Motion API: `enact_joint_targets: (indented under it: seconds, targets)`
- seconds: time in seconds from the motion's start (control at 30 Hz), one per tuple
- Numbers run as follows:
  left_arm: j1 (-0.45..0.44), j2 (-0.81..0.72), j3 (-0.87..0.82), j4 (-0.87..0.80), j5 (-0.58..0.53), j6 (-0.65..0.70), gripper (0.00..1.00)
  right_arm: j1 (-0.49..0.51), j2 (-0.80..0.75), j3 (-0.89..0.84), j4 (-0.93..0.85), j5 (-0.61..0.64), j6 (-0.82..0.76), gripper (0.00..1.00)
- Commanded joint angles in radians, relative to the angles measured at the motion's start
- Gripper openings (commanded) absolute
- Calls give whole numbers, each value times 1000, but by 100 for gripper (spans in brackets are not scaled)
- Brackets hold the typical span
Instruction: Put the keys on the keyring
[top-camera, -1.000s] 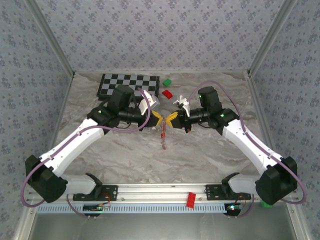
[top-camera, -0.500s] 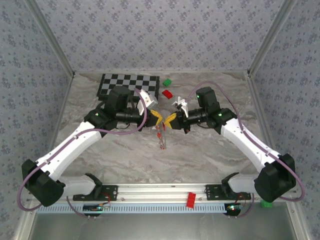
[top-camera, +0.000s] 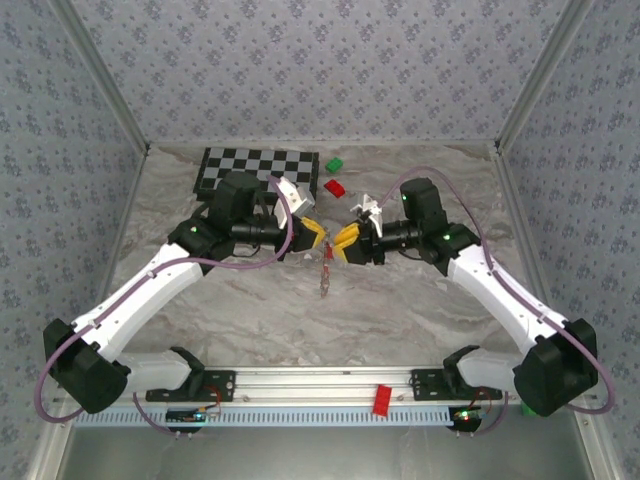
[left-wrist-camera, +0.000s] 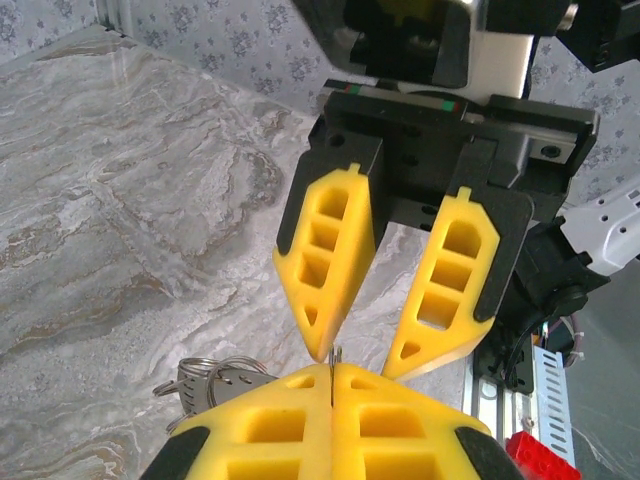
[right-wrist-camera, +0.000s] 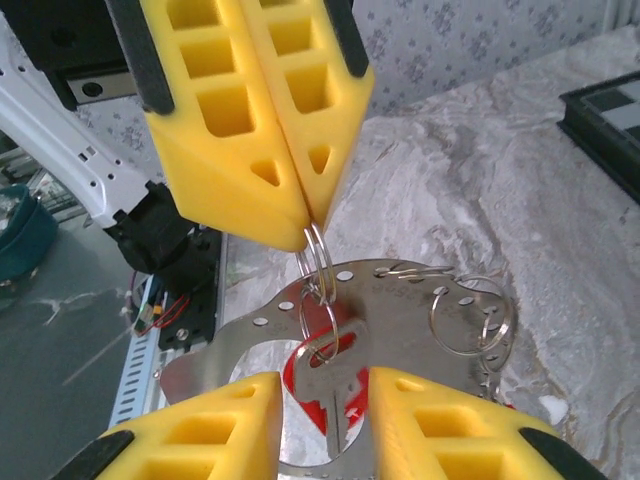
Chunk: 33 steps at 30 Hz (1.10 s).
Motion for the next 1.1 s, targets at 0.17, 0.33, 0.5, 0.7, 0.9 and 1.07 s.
enact_joint_targets:
  seconds: [0.17, 0.33, 0.5, 0.7, 0.9, 1.07]
  targets:
    - [3, -37, 2, 59, 19, -23, 0, -11, -63, -96, 300, 46, 164, 32]
    - [3, -42, -9, 82, 19, -38, 0, -11, -68, -175, 548, 63, 296, 32]
    - [3, -45, -10, 82, 17, -40, 0, -9, -44, -179, 621, 36, 351, 32]
    - [4, -47, -10, 87, 16, -44, 0, 10, -17, -177, 648, 26, 367, 32]
    - [3, -48, -11, 85, 16, -42, 0, 20, 4, -163, 611, 10, 344, 32]
    - [4, -48, -12, 84, 15, -41, 0, 23, 12, -162, 597, 3, 338, 33]
